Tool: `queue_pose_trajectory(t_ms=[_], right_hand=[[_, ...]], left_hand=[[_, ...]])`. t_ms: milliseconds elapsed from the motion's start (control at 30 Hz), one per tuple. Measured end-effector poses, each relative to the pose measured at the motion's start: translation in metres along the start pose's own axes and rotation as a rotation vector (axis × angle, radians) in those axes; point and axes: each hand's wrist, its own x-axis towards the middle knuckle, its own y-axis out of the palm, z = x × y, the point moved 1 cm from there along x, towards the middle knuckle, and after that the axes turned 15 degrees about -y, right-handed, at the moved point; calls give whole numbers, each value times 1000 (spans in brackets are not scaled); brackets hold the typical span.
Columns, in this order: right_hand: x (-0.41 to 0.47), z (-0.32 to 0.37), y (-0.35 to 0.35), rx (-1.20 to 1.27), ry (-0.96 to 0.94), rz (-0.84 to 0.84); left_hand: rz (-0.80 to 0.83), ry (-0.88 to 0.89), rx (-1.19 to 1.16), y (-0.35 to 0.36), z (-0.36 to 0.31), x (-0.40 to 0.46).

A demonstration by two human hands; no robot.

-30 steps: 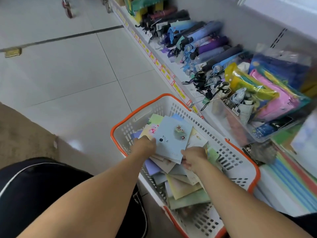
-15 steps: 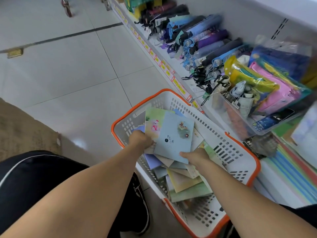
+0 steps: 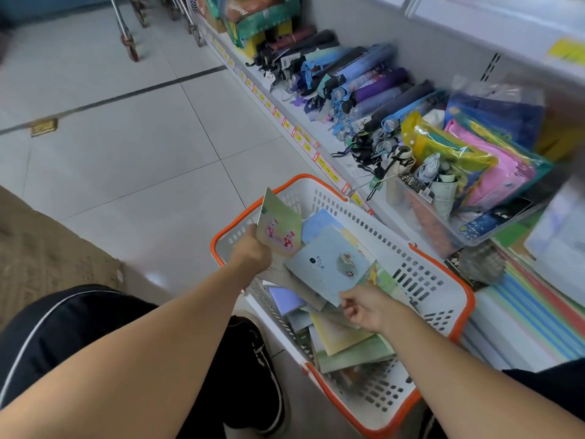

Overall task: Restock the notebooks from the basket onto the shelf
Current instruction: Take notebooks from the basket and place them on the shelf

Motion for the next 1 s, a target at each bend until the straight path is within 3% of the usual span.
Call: queue_pose_trajectory(t_ms=[133, 267, 467, 567, 767, 1000], right_hand=[[-13, 35, -1, 146, -139, 209], [-25, 91, 13, -48, -332, 344], [-59, 187, 23, -488, -618, 227], [-86, 218, 23, -582, -743, 156], [-146, 280, -5, -220, -873, 211], [-190, 358, -32, -146, -1031, 2]], left_hand=[[54, -35, -293, -28, -21, -6], [299, -85, -513, -49, -52, -25], [333, 44, -698, -54, -111, -56], [445, 181, -756, -42, -142, -73], [542, 423, -791, -24, -239, -116], [477, 576, -656, -30, -349, -169]])
